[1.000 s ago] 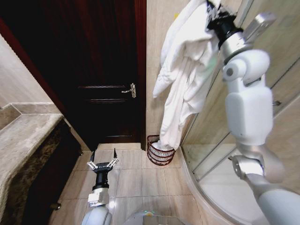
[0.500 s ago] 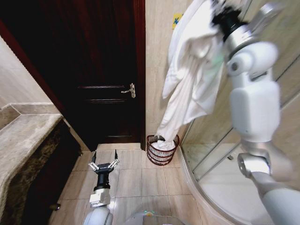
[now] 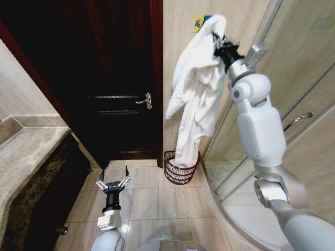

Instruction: Discard the used towel into the hamper.

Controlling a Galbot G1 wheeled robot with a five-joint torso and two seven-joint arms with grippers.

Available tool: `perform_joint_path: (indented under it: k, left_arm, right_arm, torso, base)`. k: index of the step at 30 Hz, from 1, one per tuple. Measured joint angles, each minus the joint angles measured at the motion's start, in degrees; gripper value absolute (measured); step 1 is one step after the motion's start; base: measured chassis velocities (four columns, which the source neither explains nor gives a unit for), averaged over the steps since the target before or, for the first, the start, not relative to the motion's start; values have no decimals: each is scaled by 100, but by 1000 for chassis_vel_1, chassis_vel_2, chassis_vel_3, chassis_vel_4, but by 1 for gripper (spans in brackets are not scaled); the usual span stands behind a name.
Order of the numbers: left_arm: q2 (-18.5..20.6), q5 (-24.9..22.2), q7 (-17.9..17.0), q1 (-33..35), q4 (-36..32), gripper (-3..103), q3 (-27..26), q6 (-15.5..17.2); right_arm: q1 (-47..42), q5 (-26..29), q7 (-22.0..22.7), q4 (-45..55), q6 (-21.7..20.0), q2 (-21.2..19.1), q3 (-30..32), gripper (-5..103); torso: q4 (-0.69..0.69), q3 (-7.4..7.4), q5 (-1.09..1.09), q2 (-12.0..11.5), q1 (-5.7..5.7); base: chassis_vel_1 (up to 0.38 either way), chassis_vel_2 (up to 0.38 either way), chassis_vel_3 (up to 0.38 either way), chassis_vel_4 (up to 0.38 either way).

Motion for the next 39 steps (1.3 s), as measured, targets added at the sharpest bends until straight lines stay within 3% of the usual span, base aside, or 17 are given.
perform_joint_path:
  k: [13, 18, 22, 29, 39]
  left_arm:
    - [-9, -69, -69, -1, 144, 100, 10, -169]
    - [-13, -61, -79, 5, 134, 100, 37, -177]
    - [-12, -57, -86, 57, 103, 100, 27, -228]
    - [-1, -44, -80, 73, 51, 100, 32, -240]
    - [-24, 40, -100, 109, 85, 100, 60, -380]
  right_arm:
    - [-1435, -197, -10, 357, 370, 270, -97, 12]
    - [-1157, -203, 78, 178, 467, 319, -150, 12]
    - [-150, -77, 47, -173, 477, 104, -214, 12]
    - [614, 13, -2, -557, 474, 20, -302, 12]
    - [-233, -39, -51, -527, 551, 234, -266, 12]
  torso:
    - [-1, 0, 2, 0, 0]
    - [1, 0, 1, 0, 0]
    - [1, 0, 1, 0, 1]
    - [0, -1, -2, 1, 0]
    - [1, 1, 1, 0, 1]
  base:
    - [0, 0, 0, 0]
    - [0, 0, 0, 0]
    - [0, 0, 0, 0]
    - [0, 0, 0, 0]
    - [0, 0, 0, 0]
